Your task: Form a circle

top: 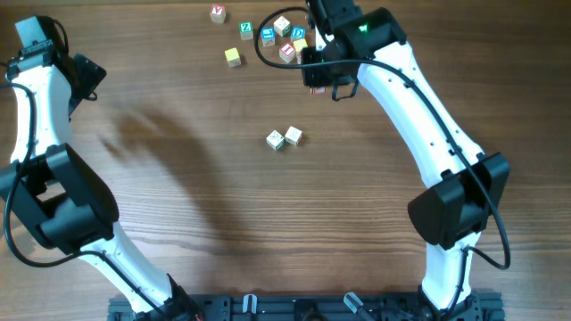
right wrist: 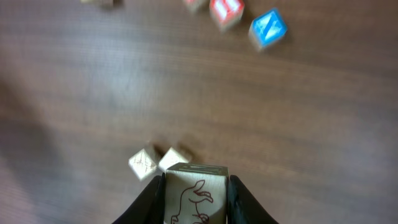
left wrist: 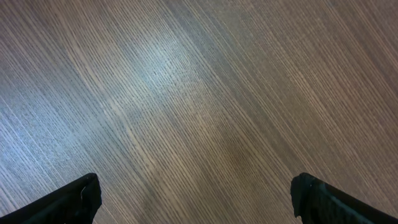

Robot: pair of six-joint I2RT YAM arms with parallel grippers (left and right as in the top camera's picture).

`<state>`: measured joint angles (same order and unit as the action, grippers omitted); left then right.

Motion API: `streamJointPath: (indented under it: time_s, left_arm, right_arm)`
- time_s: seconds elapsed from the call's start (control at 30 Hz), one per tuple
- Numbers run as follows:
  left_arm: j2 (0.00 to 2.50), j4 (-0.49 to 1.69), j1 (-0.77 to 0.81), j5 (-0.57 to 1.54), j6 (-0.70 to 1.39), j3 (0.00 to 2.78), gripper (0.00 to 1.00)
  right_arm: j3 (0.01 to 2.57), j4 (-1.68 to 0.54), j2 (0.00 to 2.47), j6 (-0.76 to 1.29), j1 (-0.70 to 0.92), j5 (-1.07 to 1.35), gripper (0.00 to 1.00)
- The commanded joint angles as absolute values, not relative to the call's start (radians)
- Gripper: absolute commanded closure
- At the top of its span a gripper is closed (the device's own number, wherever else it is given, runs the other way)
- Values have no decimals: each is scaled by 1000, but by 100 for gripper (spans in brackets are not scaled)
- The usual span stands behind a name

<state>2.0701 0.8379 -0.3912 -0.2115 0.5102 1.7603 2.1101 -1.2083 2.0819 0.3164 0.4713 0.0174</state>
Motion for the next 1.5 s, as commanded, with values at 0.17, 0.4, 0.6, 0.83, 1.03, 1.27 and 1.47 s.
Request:
streamJointPath:
  time_s: [0.17,0.4,0.6,0.83,1.03,1.27,1.47]
  left_arm:
    - [2058,839,-395,-213,503,1771,0]
    - [2058,839,-395,-213,503,1771,0]
    - [2058,839,-395,-213,503,1771,0]
    - [2058,839,-395,-213,503,1771,0]
    - [2058,839,-395,-213,503,1771,0]
    - [2058,839,-395,-213,503,1771,0]
    - [2058,839,-395,-213,503,1771,0]
  right_arm:
    - [2119,-1369,2071,315,468,193,86]
    - [2119,-1500,2071,314,472,193,89]
    - [2119,-1593,2071,314,474,193,91]
    - [2078,-1575,2071,299,474,154,92]
    - [1976,-1435,2071,360,474,65,93]
    - [1860,-1227,2071,379,435,44,93]
    - [1745,-1038,2071,397,392,45,95]
